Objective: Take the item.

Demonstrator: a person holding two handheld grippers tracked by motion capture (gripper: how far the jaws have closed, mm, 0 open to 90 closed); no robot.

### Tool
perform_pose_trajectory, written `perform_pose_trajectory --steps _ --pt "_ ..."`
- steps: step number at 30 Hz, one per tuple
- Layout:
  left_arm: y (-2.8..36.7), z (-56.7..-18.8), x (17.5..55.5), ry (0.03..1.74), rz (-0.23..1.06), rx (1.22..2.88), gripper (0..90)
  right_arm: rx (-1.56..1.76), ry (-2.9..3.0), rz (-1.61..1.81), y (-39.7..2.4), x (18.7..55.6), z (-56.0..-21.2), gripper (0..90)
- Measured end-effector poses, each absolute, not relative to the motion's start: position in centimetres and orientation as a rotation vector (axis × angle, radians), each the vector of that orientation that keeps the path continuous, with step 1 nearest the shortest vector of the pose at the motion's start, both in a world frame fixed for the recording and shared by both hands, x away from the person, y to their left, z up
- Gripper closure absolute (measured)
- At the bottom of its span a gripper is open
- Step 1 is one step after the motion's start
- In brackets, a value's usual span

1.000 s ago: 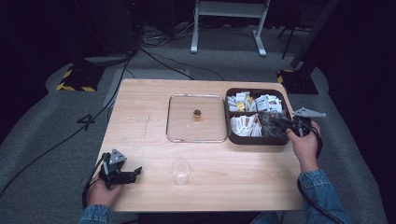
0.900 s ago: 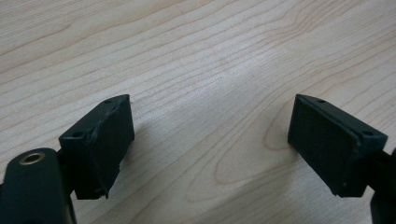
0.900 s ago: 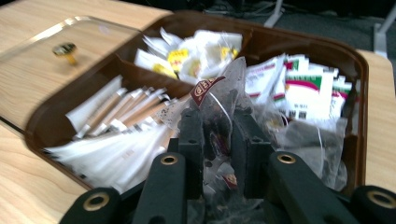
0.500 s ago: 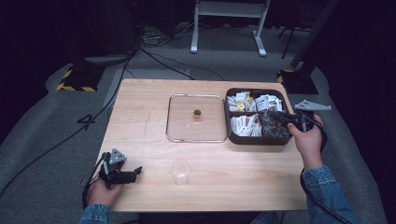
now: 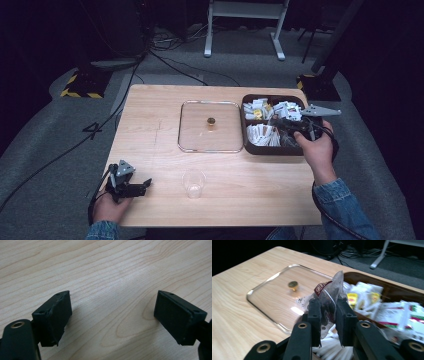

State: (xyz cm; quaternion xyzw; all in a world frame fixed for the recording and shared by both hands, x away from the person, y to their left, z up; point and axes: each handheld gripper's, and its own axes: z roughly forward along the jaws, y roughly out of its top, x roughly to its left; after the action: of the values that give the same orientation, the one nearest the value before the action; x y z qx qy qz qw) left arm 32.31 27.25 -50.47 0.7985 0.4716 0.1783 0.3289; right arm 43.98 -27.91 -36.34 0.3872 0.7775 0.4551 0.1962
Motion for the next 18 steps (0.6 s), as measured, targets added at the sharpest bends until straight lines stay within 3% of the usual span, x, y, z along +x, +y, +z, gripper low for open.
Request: perform_pose_trajectory --steps 18 --pt "27.1 -50.5 32.4 1.25 0.475 2.081 15.2 0.959 2.293 1.297 -19.7 39.5 -35.2 75.4"
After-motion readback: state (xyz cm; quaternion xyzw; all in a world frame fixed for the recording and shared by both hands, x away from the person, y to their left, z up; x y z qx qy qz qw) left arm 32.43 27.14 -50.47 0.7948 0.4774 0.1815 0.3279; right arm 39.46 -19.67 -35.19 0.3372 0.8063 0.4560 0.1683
